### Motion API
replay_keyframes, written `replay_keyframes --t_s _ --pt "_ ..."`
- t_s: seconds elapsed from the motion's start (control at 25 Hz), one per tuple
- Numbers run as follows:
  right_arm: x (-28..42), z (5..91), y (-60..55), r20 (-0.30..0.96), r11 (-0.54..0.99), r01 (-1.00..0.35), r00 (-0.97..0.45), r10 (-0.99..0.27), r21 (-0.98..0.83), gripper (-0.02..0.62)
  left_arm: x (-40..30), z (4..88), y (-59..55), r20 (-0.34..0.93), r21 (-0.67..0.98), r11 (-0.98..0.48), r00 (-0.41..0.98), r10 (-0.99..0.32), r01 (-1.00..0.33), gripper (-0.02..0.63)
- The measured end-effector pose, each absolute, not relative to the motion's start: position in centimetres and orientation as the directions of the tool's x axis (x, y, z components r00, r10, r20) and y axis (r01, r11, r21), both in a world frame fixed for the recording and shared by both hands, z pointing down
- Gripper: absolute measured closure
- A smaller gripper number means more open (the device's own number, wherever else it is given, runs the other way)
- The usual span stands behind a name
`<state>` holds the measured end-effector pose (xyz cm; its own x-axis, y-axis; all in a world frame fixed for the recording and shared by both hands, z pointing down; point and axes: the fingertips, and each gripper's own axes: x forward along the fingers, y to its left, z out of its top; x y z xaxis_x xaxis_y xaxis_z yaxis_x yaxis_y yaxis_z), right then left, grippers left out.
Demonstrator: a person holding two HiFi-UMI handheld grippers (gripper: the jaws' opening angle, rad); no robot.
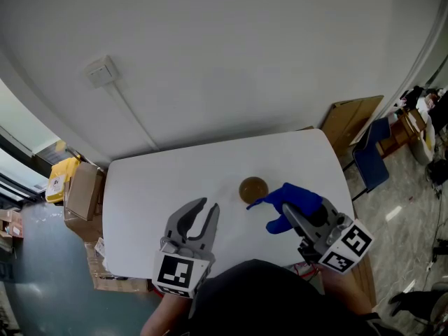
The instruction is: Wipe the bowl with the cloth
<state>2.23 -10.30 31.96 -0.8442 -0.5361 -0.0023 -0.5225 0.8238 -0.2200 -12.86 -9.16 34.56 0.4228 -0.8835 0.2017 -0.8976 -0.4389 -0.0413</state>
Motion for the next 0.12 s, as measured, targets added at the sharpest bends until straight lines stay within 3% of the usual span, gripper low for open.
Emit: replay_keyframes --t_s 0.12 --pt "2.18 31.95 -10.21 -0.003 0.825 -0.519 -0.846 -0.533 -0.223 0.529 -12.57 34.43 -9.12 0.198 -0.024 -0.438 0.425 -0.883 -0.899 0.512"
